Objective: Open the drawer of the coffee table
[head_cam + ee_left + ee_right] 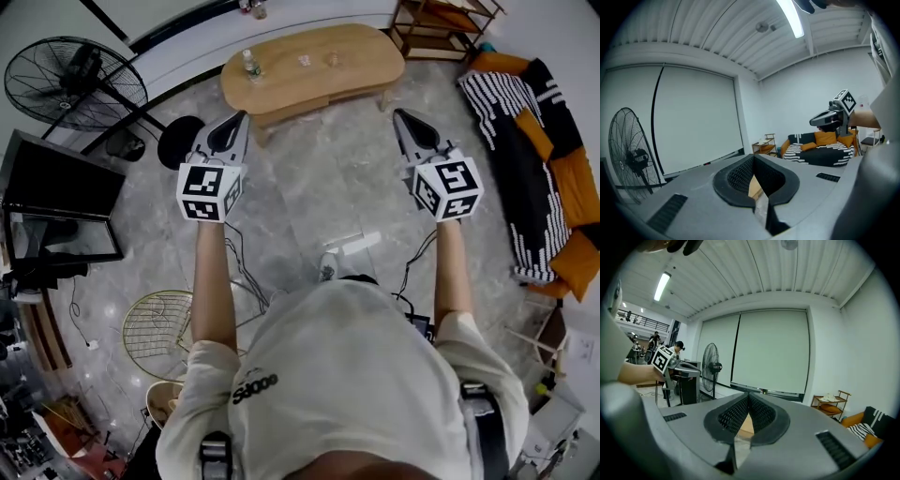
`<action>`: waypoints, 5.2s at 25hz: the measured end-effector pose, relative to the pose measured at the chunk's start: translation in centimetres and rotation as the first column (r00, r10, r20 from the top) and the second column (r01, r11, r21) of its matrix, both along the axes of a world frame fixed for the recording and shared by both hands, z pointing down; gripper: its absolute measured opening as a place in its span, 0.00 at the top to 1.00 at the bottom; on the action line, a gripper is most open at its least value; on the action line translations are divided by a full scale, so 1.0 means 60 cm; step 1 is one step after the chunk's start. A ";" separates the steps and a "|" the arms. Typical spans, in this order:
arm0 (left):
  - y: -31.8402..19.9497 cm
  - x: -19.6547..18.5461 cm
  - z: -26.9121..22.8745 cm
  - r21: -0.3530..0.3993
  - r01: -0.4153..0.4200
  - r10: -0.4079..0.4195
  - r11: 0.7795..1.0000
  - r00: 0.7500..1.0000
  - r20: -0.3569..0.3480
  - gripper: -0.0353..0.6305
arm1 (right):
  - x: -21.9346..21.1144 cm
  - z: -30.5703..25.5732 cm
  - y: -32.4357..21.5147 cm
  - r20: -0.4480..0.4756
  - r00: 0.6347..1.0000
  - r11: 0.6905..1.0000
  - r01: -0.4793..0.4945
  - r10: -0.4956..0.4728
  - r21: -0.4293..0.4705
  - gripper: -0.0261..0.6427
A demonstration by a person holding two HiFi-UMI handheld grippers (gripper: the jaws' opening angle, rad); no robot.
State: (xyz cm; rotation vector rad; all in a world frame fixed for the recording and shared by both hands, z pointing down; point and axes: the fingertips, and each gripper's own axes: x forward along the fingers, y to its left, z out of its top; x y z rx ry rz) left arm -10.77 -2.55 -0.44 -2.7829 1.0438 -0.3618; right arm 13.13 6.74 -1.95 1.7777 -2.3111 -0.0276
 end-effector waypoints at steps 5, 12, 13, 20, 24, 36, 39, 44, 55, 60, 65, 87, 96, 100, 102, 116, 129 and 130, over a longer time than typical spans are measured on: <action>-0.058 0.044 0.007 0.010 0.023 -0.023 1.000 1.000 0.006 0.92 | 0.048 0.002 -0.054 -0.004 1.000 1.000 0.017 -0.017 0.016 0.95; -0.139 0.050 0.031 -0.013 0.052 -0.052 0.999 0.998 0.023 0.92 | 0.060 0.013 -0.138 0.050 0.997 0.998 0.060 -0.061 0.034 0.95; -0.155 0.050 0.035 -0.014 0.050 -0.050 0.999 0.998 0.027 0.92 | 0.061 0.017 -0.154 0.057 0.996 0.998 0.060 -0.062 0.030 0.95; -0.321 0.065 0.063 -0.006 0.002 -0.002 1.000 0.999 0.043 0.92 | 0.079 0.056 -0.312 0.032 0.999 1.000 0.006 -0.006 0.003 0.95; -0.442 0.083 0.072 0.004 -0.030 0.030 1.000 0.999 0.039 0.92 | 0.098 0.074 -0.419 0.017 0.999 0.999 -0.036 0.036 -0.029 0.95; -0.701 0.118 0.178 -0.010 -0.088 0.088 0.996 0.994 0.057 0.92 | 0.145 0.176 -0.655 0.057 0.995 0.995 -0.084 0.088 -0.062 0.95; -0.717 0.114 0.238 -0.030 -0.063 0.064 0.998 0.997 0.048 0.92 | 0.139 0.231 -0.672 0.020 0.997 0.994 -0.076 0.078 -0.072 0.95; -0.719 0.106 0.375 -0.069 -0.005 0.008 0.998 0.999 0.039 0.92 | 0.141 0.349 -0.675 -0.036 0.998 0.995 -0.052 0.049 -0.084 0.95; -0.709 0.100 0.702 -0.053 0.030 -0.024 0.998 0.993 0.119 0.92 | 0.157 0.690 -0.669 -0.055 0.998 0.992 -0.014 0.006 -0.129 0.95; -0.711 0.087 0.816 -0.022 0.061 -0.059 0.998 0.993 0.099 0.92 | 0.162 0.817 -0.670 -0.068 0.998 0.994 -0.002 -0.005 -0.113 0.95; -0.707 0.069 0.945 0.035 0.082 -0.084 0.996 0.995 0.062 0.92 | 0.189 0.952 -0.687 -0.028 0.999 0.997 -0.032 0.030 -0.072 0.85; -0.681 -0.032 1.223 -0.204 0.263 -0.282 0.943 0.957 -0.069 0.61 | 0.175 1.224 -0.753 -0.002 0.995 0.975 0.102 -0.104 -0.196 0.61; -0.729 -0.038 1.271 -0.214 0.238 -0.255 0.947 0.965 -0.056 0.48 | 0.166 1.279 -0.830 0.001 0.988 0.970 0.154 -0.157 -0.187 0.55; -0.731 -0.032 1.273 -0.202 0.245 -0.261 0.948 0.964 -0.055 0.48 | 0.169 1.290 -0.854 -0.002 0.988 0.972 0.149 -0.152 -0.180 0.54; -0.732 -0.032 1.275 -0.209 0.254 -0.271 0.944 0.961 -0.057 0.49 | 0.165 1.282 -0.861 0.004 0.989 0.978 0.144 -0.145 -0.153 0.54; -0.749 -0.026 1.268 -0.219 0.289 -0.311 0.932 0.948 -0.073 0.59 | 0.140 1.260 -0.892 0.061 0.990 0.981 0.131 -0.124 -0.142 0.56; -0.724 -0.028 1.266 -0.263 0.283 -0.310 0.922 0.949 -0.065 0.59 | 0.139 1.261 -0.858 0.032 0.993 0.979 0.116 -0.112 -0.170 0.58; -0.722 -0.027 1.265 -0.273 0.274 -0.306 0.922 0.949 -0.080 0.58 | 0.139 1.261 -0.856 0.024 0.993 0.979 0.119 -0.116 -0.167 0.58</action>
